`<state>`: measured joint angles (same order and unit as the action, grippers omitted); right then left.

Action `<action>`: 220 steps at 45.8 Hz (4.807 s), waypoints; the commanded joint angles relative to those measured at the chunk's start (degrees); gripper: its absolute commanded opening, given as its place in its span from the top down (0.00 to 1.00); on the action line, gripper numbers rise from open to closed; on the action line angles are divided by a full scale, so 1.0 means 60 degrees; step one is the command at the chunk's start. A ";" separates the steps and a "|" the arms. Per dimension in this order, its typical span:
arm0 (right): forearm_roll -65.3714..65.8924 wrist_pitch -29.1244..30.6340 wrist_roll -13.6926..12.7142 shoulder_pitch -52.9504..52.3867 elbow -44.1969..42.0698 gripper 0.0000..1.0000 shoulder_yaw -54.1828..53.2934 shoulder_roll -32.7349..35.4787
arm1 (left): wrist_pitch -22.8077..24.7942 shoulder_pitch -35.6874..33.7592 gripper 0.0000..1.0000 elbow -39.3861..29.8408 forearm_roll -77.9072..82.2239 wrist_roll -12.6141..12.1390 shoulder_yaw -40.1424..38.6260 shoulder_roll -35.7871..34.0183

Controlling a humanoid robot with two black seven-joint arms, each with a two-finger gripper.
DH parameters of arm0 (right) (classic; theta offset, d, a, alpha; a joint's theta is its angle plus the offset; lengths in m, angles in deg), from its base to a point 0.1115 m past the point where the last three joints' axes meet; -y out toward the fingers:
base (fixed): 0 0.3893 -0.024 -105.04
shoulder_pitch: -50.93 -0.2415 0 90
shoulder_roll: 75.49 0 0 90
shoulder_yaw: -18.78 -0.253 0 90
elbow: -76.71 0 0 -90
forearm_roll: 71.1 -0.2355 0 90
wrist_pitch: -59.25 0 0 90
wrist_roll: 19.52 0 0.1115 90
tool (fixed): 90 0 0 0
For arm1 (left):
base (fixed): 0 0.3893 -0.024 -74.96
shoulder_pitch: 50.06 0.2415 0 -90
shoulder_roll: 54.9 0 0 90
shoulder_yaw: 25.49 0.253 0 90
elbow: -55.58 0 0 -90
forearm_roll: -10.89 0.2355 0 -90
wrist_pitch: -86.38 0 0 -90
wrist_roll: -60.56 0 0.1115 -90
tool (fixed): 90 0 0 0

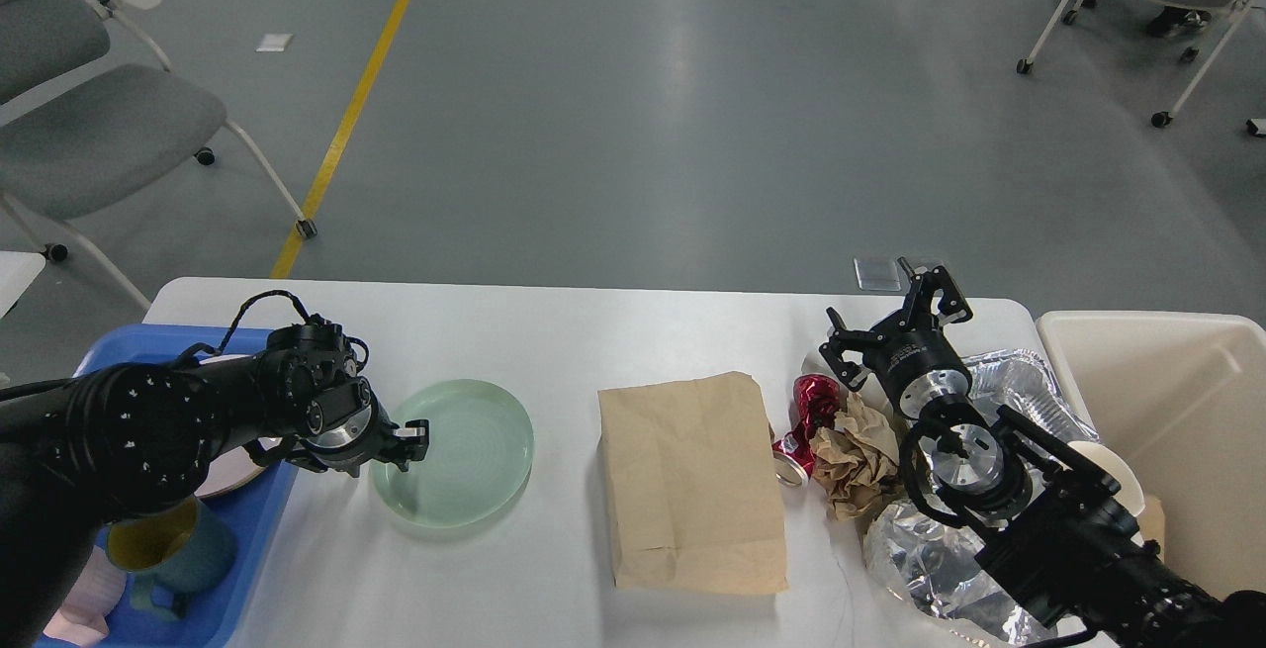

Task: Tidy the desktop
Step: 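Grip the edge of the pale green plate with the left gripper, then lift the green plate and set it on the pink plate in the tray, then release the plate and raise the left gripper above the tray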

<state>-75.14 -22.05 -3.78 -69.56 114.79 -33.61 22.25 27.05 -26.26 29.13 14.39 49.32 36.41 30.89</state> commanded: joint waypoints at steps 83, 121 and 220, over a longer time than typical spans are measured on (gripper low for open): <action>-0.0001 0.0000 -0.0002 0.0000 -0.0003 0.00 0.0000 0.0000 | 0.2738 -0.3101 1.00 -0.0060 -0.0216 -0.0222 -0.0766 -0.1612; -0.0001 0.0000 -0.0002 0.0000 -0.0003 0.00 0.0000 0.0000 | 0.4055 -0.5228 1.00 -0.0485 -0.0406 -0.0163 -0.1424 -0.4380; -0.0001 0.0000 -0.0002 0.0000 0.0011 0.00 0.0000 0.0000 | -0.0586 0.0254 0.04 0.1083 -0.0304 -0.0148 -0.4513 -0.5450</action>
<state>-75.14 -22.05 -3.78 -69.56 114.77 -33.61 22.25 23.13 -22.38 35.62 12.60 48.48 14.88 -0.28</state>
